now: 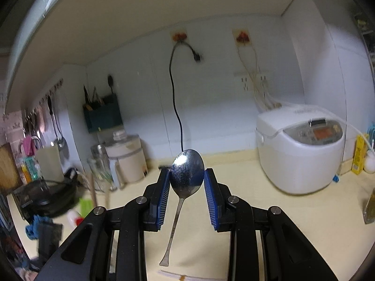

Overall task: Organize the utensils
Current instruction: 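Carry the grey spoon over the glass held by the left gripper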

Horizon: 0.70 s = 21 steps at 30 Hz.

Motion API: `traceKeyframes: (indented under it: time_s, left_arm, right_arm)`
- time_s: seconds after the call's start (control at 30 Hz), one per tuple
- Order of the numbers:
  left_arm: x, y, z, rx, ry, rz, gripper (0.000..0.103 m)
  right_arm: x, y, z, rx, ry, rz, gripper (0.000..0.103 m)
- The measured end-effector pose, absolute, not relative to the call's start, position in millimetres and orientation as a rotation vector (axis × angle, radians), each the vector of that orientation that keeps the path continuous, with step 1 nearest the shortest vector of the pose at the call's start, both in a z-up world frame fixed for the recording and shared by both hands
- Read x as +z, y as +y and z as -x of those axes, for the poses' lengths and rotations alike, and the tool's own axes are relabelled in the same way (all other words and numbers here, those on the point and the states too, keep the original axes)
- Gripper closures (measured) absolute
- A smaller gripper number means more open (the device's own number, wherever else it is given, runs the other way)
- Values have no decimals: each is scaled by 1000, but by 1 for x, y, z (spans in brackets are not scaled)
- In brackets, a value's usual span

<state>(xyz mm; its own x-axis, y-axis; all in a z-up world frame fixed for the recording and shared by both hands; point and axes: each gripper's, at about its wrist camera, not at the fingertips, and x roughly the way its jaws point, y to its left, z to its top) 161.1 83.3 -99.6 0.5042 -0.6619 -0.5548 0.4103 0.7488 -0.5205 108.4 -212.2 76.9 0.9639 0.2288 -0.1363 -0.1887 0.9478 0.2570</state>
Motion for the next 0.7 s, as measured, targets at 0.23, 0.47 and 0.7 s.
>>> traceKeyframes:
  time_s: [0.23, 0.47, 0.7]
  left_arm:
    - [-100, 83, -161, -662, 812, 343, 11]
    - [-100, 83, -161, -663, 812, 343, 11]
    - [-100, 84, -161, -663, 812, 343, 11]
  right_arm:
    - [126, -206, -65, 166, -8, -168, 73]
    - [170, -193, -55, 340, -80, -245, 73]
    - [175, -168, -79, 444, -65, -305, 73]
